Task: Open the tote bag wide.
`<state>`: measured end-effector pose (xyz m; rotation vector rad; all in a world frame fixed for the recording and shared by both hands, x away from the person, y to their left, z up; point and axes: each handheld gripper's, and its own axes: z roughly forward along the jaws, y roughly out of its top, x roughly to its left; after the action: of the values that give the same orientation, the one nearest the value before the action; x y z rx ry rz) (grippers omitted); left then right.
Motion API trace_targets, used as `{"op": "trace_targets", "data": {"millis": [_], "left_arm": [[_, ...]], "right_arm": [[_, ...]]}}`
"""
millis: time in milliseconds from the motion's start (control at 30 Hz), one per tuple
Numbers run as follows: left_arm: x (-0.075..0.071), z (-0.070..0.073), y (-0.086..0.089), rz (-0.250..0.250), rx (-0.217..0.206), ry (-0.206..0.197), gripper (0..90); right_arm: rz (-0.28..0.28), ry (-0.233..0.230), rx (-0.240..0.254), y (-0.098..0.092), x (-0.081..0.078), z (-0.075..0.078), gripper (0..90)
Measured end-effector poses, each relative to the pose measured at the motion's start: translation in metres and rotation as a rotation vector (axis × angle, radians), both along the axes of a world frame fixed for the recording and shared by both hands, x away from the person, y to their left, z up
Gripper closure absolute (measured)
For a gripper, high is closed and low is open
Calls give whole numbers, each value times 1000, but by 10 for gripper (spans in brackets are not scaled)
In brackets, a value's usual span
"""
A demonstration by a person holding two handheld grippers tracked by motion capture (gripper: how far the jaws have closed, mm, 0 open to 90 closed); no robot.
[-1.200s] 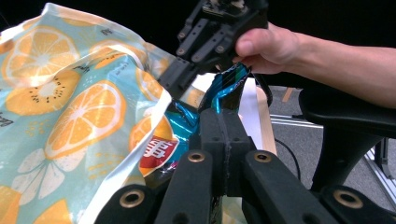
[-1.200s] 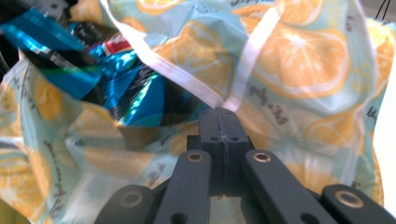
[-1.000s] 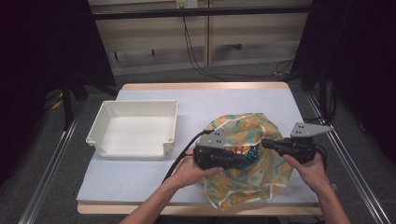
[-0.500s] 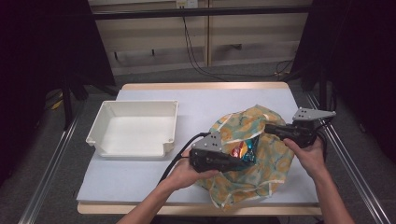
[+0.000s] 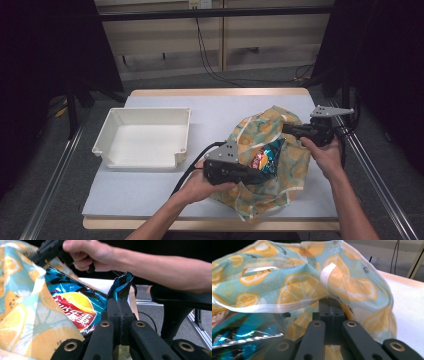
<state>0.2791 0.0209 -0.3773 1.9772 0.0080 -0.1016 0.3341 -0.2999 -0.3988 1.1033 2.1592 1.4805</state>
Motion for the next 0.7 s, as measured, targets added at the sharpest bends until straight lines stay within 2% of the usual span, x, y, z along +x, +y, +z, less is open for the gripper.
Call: {"op": "trace_targets", "data": {"millis": [100, 200, 267, 367, 700], "left_arm": [[1, 4, 1, 6, -14, -5, 900], [2, 6, 1, 2, -32, 8, 900], [4, 8, 3, 3, -36, -1, 900], [6, 11, 5, 15, -64, 15, 900], [11, 22, 12, 38, -113, 10, 900]], "right_arm": [[1, 13, -4, 2, 4, -4, 900], [0, 23, 0, 3, 8, -8, 900], [1, 26, 0, 4, 10, -10, 900], [0, 32, -18, 5, 12, -13, 900], [-20, 51, -52, 4, 17, -26, 900]]}}
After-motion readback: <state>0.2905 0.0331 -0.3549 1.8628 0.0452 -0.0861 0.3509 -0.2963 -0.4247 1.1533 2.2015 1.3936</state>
